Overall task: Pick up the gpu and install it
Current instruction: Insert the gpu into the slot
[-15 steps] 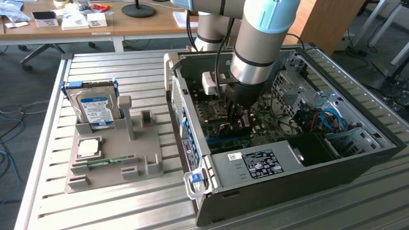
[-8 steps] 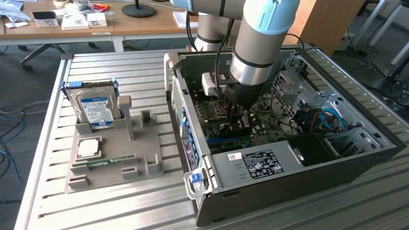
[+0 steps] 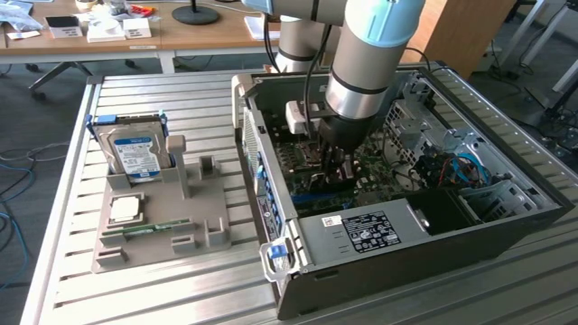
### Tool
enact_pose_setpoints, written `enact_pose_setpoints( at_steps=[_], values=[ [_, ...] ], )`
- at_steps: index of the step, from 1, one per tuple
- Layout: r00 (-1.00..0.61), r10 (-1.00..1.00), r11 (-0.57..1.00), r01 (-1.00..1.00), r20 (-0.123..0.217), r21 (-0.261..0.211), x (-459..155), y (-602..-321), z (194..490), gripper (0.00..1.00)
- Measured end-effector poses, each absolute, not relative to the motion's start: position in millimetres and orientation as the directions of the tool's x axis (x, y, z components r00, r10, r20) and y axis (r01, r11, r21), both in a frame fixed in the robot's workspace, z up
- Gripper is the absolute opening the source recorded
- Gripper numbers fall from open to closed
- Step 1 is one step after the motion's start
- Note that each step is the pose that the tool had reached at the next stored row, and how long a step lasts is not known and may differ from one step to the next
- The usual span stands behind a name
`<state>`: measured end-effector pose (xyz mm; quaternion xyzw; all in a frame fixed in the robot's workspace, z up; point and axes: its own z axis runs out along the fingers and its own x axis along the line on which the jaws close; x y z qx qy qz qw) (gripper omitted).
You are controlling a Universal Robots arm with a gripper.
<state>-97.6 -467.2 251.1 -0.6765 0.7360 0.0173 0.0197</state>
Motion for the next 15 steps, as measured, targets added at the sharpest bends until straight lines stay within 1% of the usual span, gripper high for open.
enact_pose_setpoints(
  at_steps=[2,7,15],
  values=[
    [-0.084,-0.995,0.084,-0.996,-0.053,-0.001,-97.5,-467.1,252.0,0.27],
    [-0.085,-0.996,0.085,-0.996,-0.038,-0.002,-97.4,-467.2,252.2,0.27],
    [-0.088,-0.995,0.088,-0.996,-0.038,-0.002,-94.3,-466.7,251.9,0.27]
  ],
)
